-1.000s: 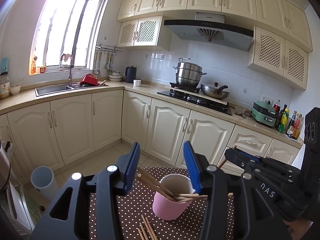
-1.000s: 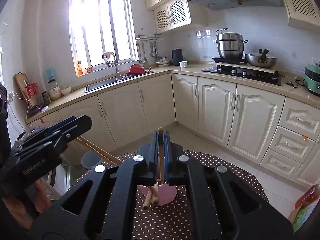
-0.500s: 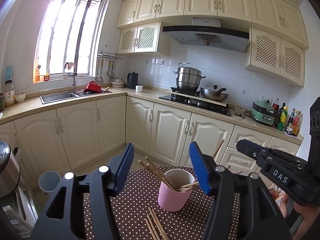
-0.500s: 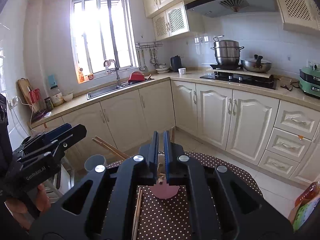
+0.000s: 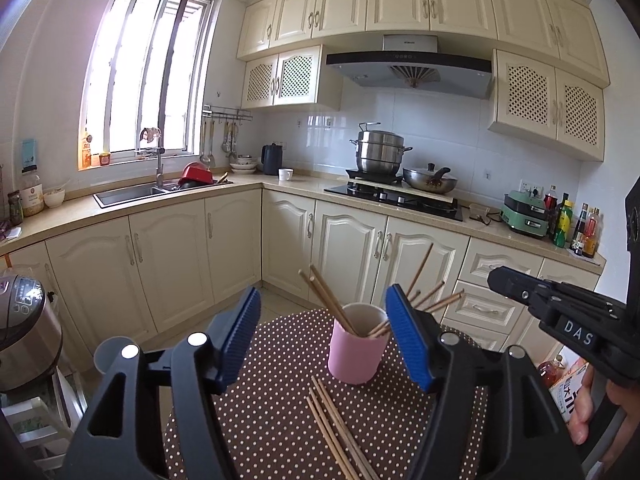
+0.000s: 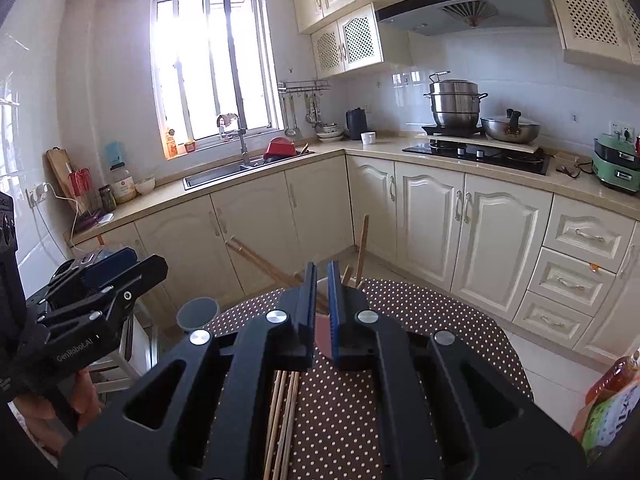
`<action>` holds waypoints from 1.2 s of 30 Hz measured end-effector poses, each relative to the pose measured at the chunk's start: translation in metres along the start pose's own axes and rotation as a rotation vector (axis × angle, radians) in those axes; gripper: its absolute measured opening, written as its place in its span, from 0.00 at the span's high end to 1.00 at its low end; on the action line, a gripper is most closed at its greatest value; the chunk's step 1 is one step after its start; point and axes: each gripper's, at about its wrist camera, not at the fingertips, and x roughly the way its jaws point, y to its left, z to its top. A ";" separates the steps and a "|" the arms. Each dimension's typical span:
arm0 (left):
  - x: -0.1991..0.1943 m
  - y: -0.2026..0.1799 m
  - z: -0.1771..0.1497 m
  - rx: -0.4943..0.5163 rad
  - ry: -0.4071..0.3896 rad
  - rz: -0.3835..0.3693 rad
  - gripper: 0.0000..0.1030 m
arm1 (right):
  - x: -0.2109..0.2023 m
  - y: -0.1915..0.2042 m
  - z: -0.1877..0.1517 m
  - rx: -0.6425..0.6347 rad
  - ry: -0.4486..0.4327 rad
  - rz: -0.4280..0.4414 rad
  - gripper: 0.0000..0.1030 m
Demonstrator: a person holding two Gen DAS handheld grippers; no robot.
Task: Organize utensils
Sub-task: 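Move both open tools back down toward the loose chopsticks on the table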
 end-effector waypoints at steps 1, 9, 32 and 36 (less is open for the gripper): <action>-0.002 0.001 -0.004 0.002 0.005 0.000 0.37 | -0.002 0.002 -0.004 0.000 0.007 0.002 0.94; -0.005 0.015 -0.039 -0.005 0.093 0.011 0.37 | -0.002 0.008 -0.035 0.003 0.065 0.014 0.93; 0.127 0.022 -0.178 -0.052 0.615 0.002 0.37 | 0.080 -0.021 -0.151 0.089 0.358 0.042 0.93; 0.137 0.018 -0.183 -0.047 0.625 -0.001 0.37 | 0.087 -0.024 -0.159 0.105 0.374 0.052 0.93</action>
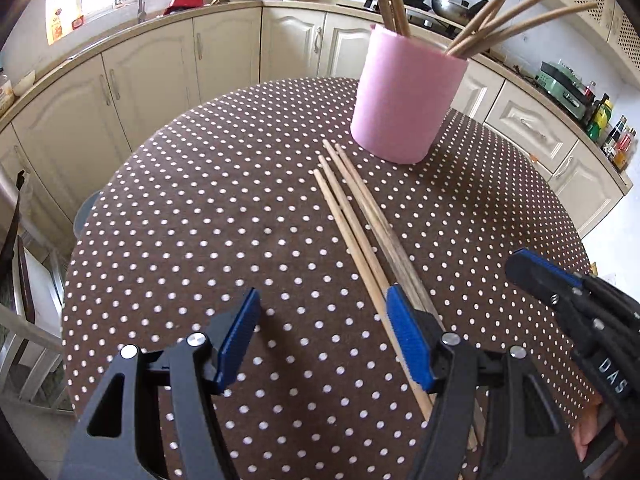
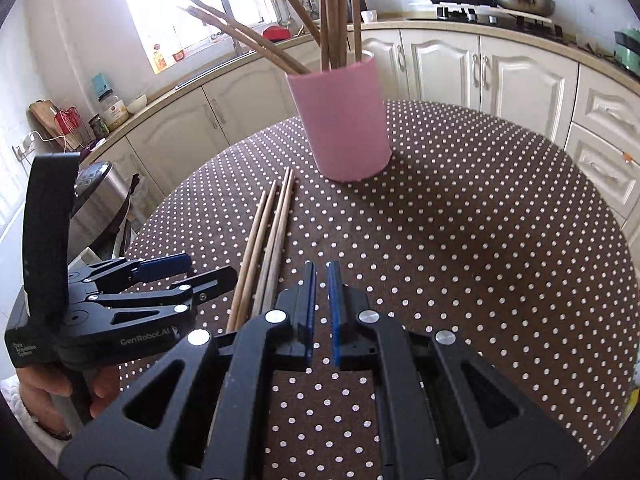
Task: Organize utensils
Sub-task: 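Move both open tools back down toward the loose chopsticks on the table, then close the left tool on a single chopstick lying apart from the others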
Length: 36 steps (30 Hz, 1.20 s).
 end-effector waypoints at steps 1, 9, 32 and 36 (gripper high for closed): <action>0.001 -0.003 0.002 0.006 -0.004 0.009 0.37 | 0.002 -0.002 -0.001 0.004 0.003 0.003 0.93; 0.006 -0.008 0.003 0.035 -0.013 0.054 0.36 | 0.009 -0.010 -0.007 0.028 0.005 0.003 0.93; 0.019 -0.009 0.013 0.052 0.016 0.130 0.30 | 0.014 -0.007 -0.009 0.032 0.015 -0.067 0.93; 0.015 -0.003 0.013 0.065 0.002 0.124 0.41 | 0.015 -0.009 -0.009 0.038 0.017 -0.058 0.93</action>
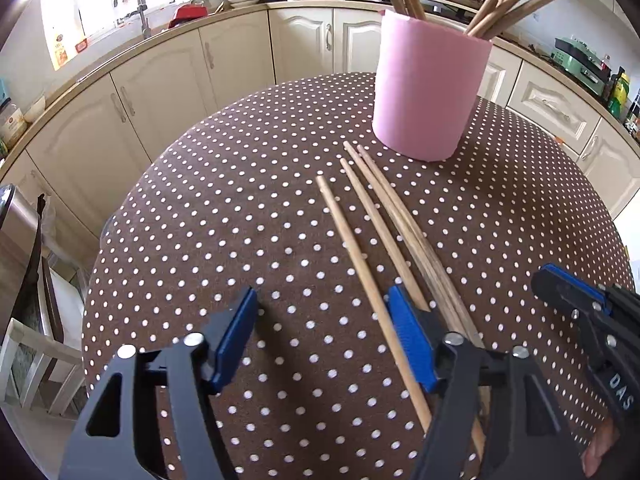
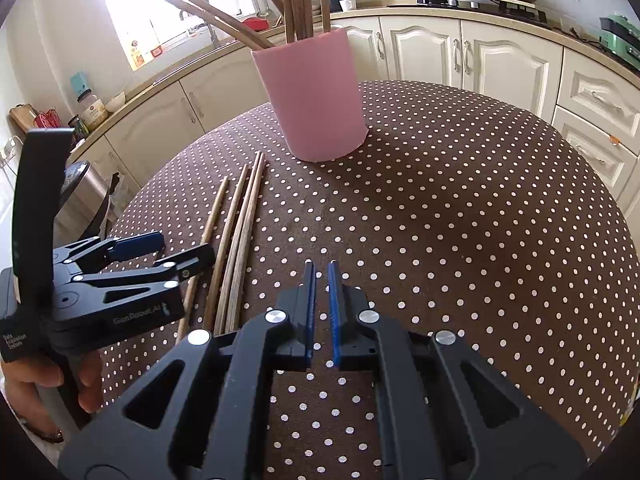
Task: Organize utensils
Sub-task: 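Close the left tool on a single chopstick lying apart from the others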
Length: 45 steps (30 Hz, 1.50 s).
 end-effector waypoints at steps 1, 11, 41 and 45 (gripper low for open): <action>-0.001 0.003 -0.003 0.002 -0.002 0.000 0.44 | 0.001 0.000 0.000 -0.003 0.004 0.000 0.93; -0.004 0.040 -0.007 -0.026 -0.013 -0.048 0.85 | 0.018 0.021 0.019 -0.041 0.051 0.027 0.93; -0.002 0.062 -0.010 -0.043 -0.032 -0.128 0.91 | 0.073 0.057 0.063 -0.075 0.213 0.039 0.58; -0.002 0.064 -0.010 -0.044 -0.030 -0.135 0.91 | 0.072 0.049 0.068 -0.041 0.213 0.071 0.61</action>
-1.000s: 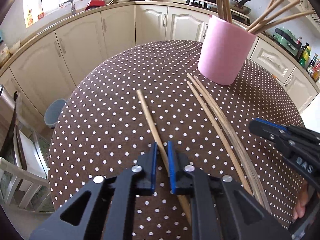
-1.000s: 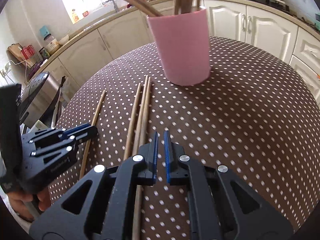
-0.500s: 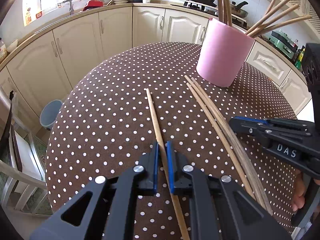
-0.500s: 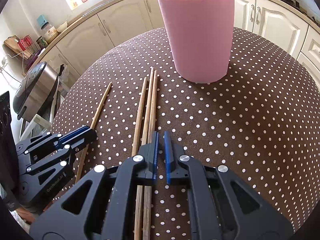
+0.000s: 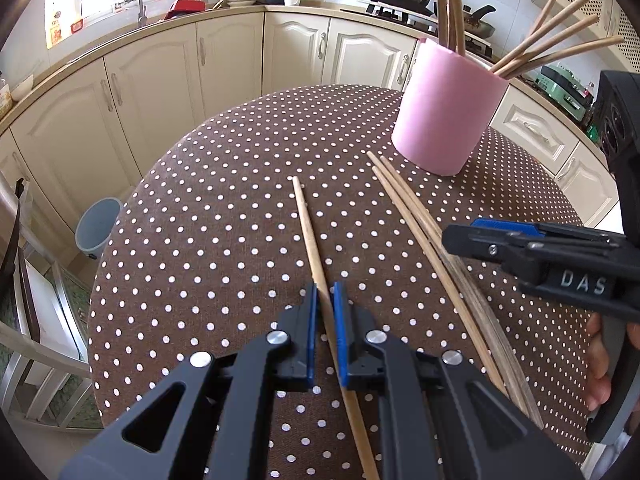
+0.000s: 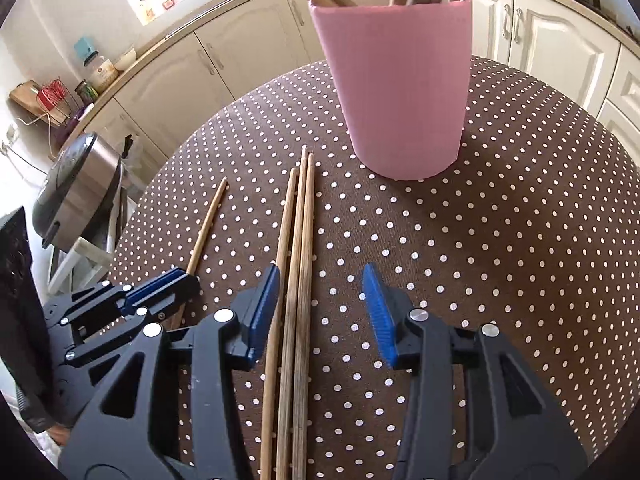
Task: Organize utensils
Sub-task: 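Close the left tool on a single chopstick lying apart from the others, then close the right tool on a chopstick while the left tool lifts its chopstick upright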
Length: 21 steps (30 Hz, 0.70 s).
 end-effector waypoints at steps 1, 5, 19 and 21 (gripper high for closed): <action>0.000 0.001 0.000 0.001 0.000 0.001 0.91 | 0.000 -0.001 0.001 -0.008 0.004 -0.008 0.65; 0.000 0.001 0.000 0.006 -0.003 0.005 0.91 | 0.004 0.000 0.000 -0.032 0.022 -0.018 0.67; 0.000 -0.001 -0.001 0.010 -0.003 0.011 0.91 | 0.021 0.014 0.025 -0.106 0.115 -0.056 0.71; 0.000 -0.002 -0.001 0.013 -0.003 0.017 0.91 | 0.023 0.012 0.030 -0.115 0.130 -0.060 0.71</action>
